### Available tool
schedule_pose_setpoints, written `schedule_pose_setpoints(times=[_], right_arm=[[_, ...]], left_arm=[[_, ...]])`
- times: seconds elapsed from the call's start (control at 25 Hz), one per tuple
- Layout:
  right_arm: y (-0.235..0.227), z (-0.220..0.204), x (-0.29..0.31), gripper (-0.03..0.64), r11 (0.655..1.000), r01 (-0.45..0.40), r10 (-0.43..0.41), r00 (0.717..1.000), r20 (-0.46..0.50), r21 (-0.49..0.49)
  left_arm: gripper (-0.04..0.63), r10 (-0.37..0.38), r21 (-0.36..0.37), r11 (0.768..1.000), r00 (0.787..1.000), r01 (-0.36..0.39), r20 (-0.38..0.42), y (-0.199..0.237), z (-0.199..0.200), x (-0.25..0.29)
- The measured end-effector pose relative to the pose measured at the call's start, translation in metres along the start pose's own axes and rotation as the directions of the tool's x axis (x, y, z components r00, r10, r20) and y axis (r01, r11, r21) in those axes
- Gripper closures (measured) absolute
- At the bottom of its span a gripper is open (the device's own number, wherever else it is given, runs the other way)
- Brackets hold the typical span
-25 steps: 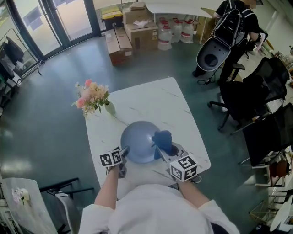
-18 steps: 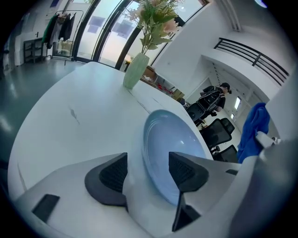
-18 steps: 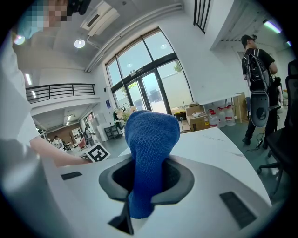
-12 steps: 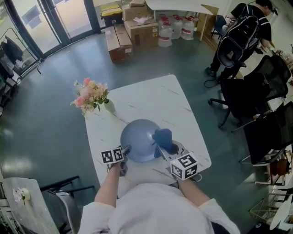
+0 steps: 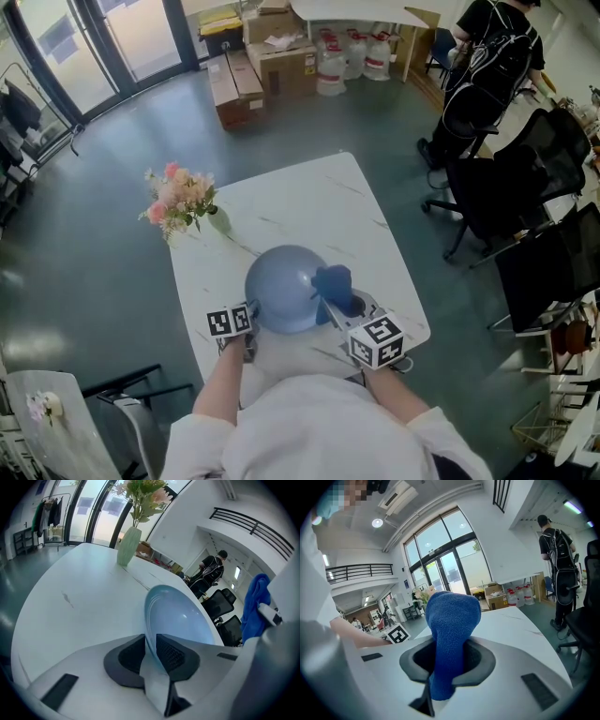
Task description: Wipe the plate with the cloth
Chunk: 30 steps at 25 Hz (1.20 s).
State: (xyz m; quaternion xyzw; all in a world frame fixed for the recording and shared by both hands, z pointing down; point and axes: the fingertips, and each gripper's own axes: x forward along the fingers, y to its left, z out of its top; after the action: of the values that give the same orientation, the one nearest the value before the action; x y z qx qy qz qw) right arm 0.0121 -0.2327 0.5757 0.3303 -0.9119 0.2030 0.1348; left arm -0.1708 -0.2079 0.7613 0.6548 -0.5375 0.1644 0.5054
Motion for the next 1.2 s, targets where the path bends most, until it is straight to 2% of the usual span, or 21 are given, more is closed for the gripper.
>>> schedule_pose_setpoints(times=[0.12, 0.28, 0.44, 0.84, 1.04, 1.2], right_arm=[[0.000, 0.000, -0.002, 0.532, 1.000, 0.002, -0.002, 1.000, -0.002, -0.001], [0.000, 0.004, -0.003, 0.532, 1.000, 0.006, -0.006, 1.000, 0.007, -0.008], [0.002, 0.006, -0.005, 0.532, 1.000, 0.007, -0.007, 1.000, 0.011, -0.016], [0.005, 0.019, -0.009, 0.532, 0.999, 0.007, -0.005, 0.999, 0.045, -0.044], [0.006, 0.035, -0.010, 0.532, 0.998, 0.011, -0.005, 0.997, 0.078, -0.066], [0.009, 0.044, -0.008, 0.532, 0.997, 0.011, -0.003, 0.996, 0.095, -0.077]], left_arm=[[0.513, 0.001, -0.025, 1.000, 1.000, -0.001, 0.018, 0.000, 0.003, 0.000], [0.544, -0.006, -0.102, 0.995, 0.996, 0.015, 0.092, 0.001, 0.013, -0.004], [0.552, -0.017, -0.077, 0.997, 0.992, 0.027, 0.123, -0.003, 0.021, -0.010], [0.552, -0.042, -0.079, 0.995, 0.979, 0.058, 0.200, -0.014, 0.033, -0.031], [0.552, -0.067, -0.091, 0.992, 0.965, 0.093, 0.255, -0.023, 0.043, -0.048], [0.552, -0.094, -0.085, 0.988, 0.943, 0.128, 0.319, -0.034, 0.059, -0.068]])
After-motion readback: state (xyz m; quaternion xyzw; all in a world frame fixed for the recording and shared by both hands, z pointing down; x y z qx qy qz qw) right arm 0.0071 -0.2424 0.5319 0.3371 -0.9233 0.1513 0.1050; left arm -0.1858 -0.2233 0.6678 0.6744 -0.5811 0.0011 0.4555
